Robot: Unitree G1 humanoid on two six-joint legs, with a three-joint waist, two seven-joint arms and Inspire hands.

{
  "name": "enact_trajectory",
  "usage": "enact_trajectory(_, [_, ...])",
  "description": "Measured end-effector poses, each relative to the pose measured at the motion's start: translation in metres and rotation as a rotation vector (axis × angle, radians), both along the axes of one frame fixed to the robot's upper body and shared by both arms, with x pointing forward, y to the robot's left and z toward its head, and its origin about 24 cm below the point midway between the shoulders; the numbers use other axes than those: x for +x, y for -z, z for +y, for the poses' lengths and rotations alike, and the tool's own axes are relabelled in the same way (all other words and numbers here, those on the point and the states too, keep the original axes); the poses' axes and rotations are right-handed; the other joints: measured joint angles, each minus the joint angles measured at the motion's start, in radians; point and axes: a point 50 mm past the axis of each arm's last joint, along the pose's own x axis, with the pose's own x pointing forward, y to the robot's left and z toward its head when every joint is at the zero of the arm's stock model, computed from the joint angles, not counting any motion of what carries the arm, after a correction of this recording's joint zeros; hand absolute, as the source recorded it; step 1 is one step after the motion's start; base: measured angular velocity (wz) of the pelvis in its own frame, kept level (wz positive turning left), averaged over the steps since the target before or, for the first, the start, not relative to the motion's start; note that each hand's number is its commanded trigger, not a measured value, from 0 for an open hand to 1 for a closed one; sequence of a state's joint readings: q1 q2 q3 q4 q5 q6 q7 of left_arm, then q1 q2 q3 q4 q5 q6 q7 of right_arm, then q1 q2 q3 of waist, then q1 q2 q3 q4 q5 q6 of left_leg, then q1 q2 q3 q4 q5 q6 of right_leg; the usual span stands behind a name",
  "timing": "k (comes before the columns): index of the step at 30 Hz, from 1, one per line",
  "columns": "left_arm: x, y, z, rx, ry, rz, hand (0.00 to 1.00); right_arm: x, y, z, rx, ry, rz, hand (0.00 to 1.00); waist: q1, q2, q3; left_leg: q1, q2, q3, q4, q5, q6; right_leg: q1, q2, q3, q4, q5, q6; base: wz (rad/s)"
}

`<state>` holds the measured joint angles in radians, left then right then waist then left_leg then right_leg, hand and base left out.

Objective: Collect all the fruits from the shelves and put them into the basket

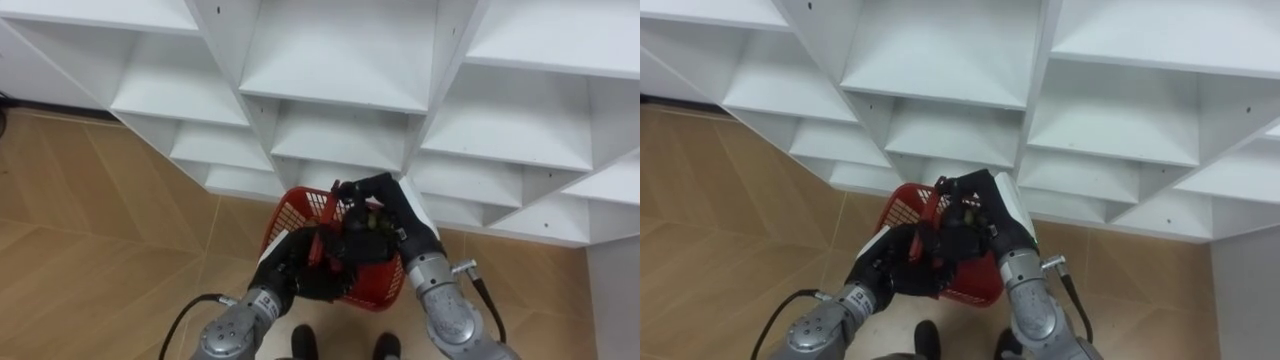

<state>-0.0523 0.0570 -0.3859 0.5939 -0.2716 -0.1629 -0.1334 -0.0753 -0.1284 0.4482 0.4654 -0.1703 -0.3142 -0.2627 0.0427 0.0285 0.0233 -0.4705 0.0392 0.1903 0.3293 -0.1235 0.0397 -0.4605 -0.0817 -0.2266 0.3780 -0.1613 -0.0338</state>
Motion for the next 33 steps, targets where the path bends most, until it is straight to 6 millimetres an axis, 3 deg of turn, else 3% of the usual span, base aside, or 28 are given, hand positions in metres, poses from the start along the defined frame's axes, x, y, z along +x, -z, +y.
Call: enact_trajectory(33, [0.008,-0.011,0.014,0.055,-0.07,-0.076,1.0,-0.001,-0.003,-0.001,0.031,0.006,-0.038,0.0,-0.007,-0.001,0.0007,0.001,0.002,0.001,0.017,-0.003,-0.003,-0.007,-0.003,0.002,0.018,-0.005,-0.005,0.0])
